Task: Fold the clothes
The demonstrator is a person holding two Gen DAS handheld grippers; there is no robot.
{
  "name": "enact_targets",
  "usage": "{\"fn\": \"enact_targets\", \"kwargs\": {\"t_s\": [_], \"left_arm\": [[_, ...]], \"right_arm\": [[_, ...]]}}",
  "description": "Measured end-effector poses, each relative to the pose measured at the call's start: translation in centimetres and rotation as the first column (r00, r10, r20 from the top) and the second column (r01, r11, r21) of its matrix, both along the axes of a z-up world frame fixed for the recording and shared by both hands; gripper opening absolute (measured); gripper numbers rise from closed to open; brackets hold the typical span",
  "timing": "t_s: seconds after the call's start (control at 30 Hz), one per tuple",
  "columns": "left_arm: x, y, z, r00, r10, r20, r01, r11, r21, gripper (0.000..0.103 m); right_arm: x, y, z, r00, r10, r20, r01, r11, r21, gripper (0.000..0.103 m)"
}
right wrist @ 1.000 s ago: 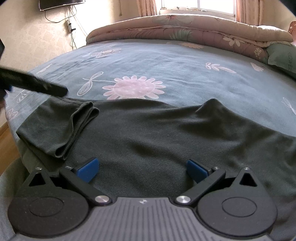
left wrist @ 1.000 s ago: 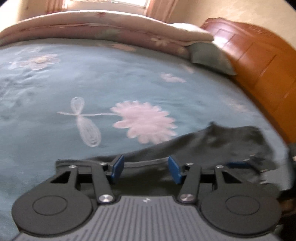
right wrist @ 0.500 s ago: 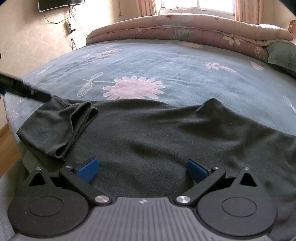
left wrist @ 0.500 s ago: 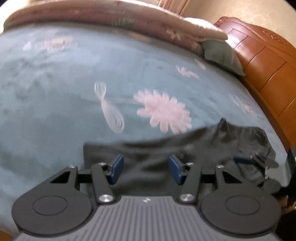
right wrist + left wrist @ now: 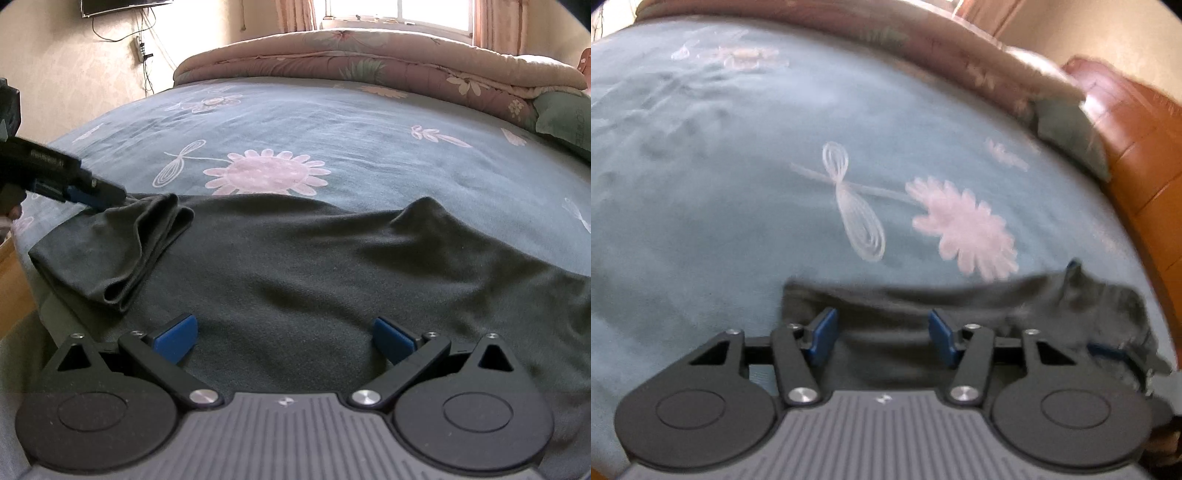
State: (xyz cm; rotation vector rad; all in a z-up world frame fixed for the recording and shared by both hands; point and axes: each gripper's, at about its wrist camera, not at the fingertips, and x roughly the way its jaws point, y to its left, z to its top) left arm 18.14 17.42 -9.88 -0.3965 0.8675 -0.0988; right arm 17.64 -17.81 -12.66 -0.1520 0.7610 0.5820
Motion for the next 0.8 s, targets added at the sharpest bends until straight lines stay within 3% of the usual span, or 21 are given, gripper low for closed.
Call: {"fn": "enact_targets", "kwargs": {"t_s": [0.17,0.27,0.33,0.53,0.67,0.8], "left_arm": [[-2.1,-0.2,2.0,0.998,-0.056,0.008,0.056,0.998,0.005,0.059],[-3.9,-0.3,0.3,0.994,-0.072,-0.086,0.074,0.997,0.018,0.059],[-4.8,-0.3,-0.1,0.99,-0.089,-0.108,0.092,0.996,0.02,0.061],[-5.0,-0.2,2.5,0.995,-0.085,-0.047,0.085,0.996,0.005,0.062],[-5.4,-0.6,-0.1,0.981,-0.079,-0.177,0.077,0.997,-0.021,0.061],[-5.8,-0.9,1.2,0.983,-0.093,-0.156,0.094,0.996,0.002,0.062]], "right_arm": [[0.0,0.1,0.0,1.0,0.002,0.002,-0.002,1.0,-0.01,0.103],[-0.1,0.2,0.0,1.0,0.005,0.005,-0.005,1.0,-0.02,0.103],[-0.1,0.1,0.0,1.0,0.005,0.005,-0.005,1.0,-0.019,0.103],[-0.2,0.2,-0.1,1.0,0.004,0.008,-0.004,1.0,-0.024,0.103],[-0.2,0.2,-0.1,1.0,0.004,0.008,-0.004,1.0,-0.022,0.103],[-0.2,0.2,-0.1,1.0,0.002,0.009,-0.002,1.0,-0.024,0.103]]}}
